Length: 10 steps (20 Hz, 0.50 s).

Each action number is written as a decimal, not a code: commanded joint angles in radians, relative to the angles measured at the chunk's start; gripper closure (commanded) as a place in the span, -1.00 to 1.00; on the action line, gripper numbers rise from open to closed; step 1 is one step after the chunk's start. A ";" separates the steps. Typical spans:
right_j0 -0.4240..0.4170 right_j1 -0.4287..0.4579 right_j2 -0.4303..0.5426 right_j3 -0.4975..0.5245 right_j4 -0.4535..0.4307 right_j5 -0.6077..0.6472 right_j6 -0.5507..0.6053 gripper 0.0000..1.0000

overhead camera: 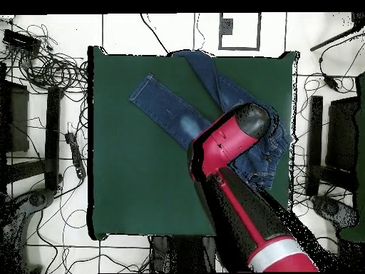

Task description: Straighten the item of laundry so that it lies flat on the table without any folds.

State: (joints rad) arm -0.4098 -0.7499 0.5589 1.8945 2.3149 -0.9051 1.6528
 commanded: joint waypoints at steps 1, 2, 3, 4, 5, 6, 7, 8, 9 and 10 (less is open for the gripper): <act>0.078 0.085 0.101 -0.103 0.116 -0.140 0.353 -1.00; 0.081 0.089 0.100 -0.110 0.117 -0.139 0.349 -1.00; 0.084 0.094 0.100 -0.122 0.122 -0.156 0.343 -1.00; 0.087 0.098 0.101 -0.133 0.128 -0.173 0.337 -1.00; 0.088 0.102 0.102 -0.144 0.130 -0.193 0.326 -1.00; 0.089 0.109 0.105 -0.161 0.130 -0.212 0.314 -1.00; 0.087 0.114 0.112 -0.177 0.134 -0.238 0.296 -1.00; 0.082 0.115 0.122 -0.196 0.150 -0.281 0.269 -1.00; 0.076 0.115 0.136 -0.222 0.172 -0.347 0.233 -1.00; 0.070 0.116 0.148 -0.245 0.193 -0.409 0.200 -1.00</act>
State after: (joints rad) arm -0.3591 -0.7099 0.5736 1.7512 2.3950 -1.1183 1.6530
